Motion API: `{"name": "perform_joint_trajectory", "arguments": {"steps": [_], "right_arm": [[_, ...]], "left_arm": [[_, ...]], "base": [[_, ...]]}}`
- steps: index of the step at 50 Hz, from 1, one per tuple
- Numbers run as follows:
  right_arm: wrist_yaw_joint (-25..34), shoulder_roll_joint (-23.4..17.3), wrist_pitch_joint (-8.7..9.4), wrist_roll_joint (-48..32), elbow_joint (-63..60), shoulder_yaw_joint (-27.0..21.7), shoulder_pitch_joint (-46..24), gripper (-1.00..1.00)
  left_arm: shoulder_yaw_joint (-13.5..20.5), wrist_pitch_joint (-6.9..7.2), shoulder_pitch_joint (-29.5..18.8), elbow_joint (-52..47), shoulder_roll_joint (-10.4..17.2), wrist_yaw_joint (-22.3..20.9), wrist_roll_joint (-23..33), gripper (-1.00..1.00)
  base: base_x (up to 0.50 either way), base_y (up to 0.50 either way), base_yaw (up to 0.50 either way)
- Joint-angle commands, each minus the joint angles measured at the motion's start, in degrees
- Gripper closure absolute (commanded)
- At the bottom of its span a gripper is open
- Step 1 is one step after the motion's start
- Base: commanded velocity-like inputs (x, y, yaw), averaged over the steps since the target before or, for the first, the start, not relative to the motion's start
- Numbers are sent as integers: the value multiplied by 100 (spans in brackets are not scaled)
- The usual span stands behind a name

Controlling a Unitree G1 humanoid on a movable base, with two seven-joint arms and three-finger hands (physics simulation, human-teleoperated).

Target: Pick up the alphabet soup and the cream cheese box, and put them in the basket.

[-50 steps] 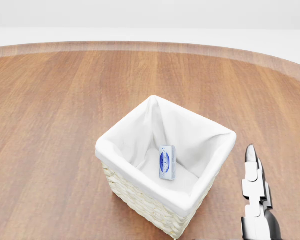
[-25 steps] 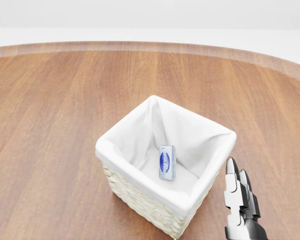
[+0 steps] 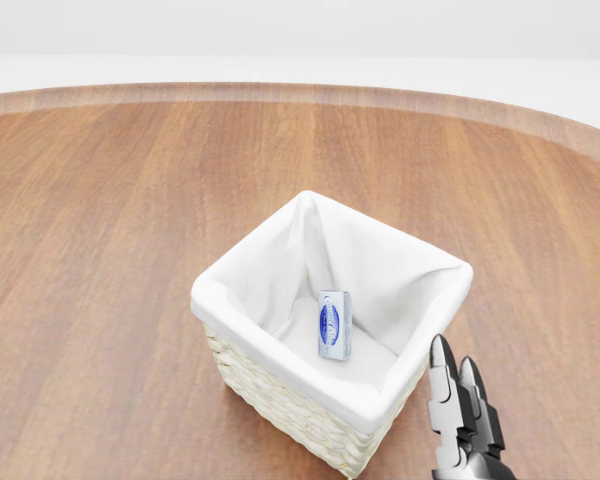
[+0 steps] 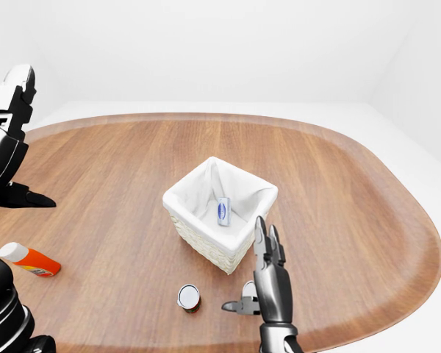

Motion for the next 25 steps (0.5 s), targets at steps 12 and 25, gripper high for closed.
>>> {"name": "perform_joint_trajectory", "arguments": {"steps": [12, 25], "right_arm": [[-108, -90, 0, -230, 426, 195, -17, -100], [-140, -93, 0, -172, 686, 152, -113, -100]], "left_arm": [[-14, 0, -15, 7, 2, 0, 50, -100], [-21, 0, -12, 10, 2, 0, 64, -100]], "base": [[0, 0, 0], [0, 0, 0]]}}
